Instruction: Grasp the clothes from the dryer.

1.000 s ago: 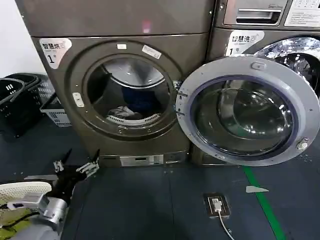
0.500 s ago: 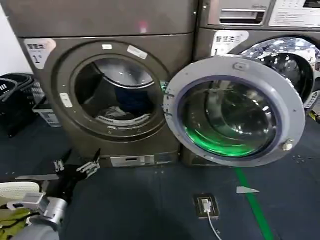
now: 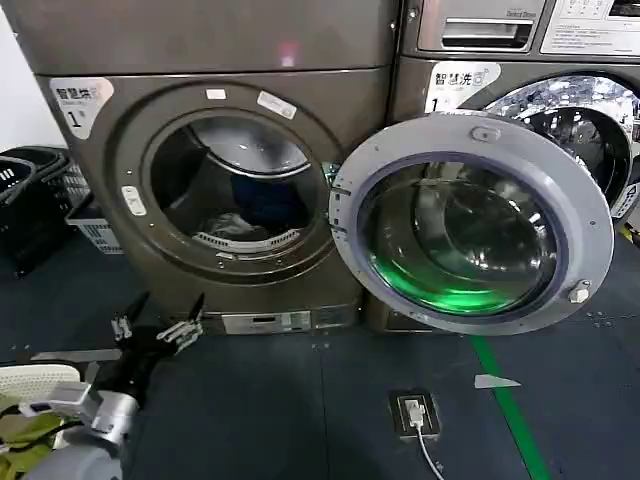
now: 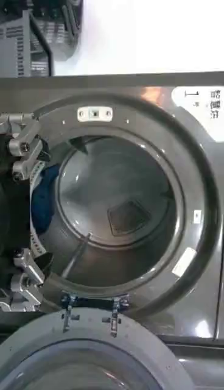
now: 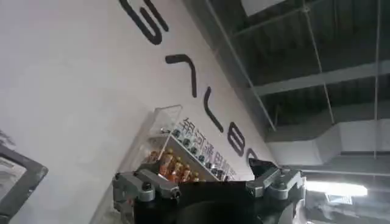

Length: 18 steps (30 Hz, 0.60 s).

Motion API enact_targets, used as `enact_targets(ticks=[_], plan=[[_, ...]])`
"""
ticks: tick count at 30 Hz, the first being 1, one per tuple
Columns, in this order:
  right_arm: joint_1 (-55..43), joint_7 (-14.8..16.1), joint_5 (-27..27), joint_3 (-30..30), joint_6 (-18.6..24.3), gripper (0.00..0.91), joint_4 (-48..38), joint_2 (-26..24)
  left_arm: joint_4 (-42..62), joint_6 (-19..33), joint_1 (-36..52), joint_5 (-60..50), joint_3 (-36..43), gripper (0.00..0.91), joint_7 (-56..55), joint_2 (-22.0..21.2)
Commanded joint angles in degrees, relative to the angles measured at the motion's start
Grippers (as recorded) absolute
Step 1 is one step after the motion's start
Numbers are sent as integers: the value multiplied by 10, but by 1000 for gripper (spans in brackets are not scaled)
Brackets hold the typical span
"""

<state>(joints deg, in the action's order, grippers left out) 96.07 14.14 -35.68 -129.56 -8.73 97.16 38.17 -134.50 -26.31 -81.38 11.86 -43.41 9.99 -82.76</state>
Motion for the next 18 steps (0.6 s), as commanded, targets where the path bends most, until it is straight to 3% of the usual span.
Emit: enact_targets(ticks=[1,9,18], plan=[[1,3,-2,-2,-2,907,0,0,3,0,2,-2,3,907,1,1],[5,20,-5,-5,-2,907,4,3,8,2,3,-2,5,907,1,4],[6,19,-6,-6,3,907,3,4,8,2,3,-2,8,907,1,9]])
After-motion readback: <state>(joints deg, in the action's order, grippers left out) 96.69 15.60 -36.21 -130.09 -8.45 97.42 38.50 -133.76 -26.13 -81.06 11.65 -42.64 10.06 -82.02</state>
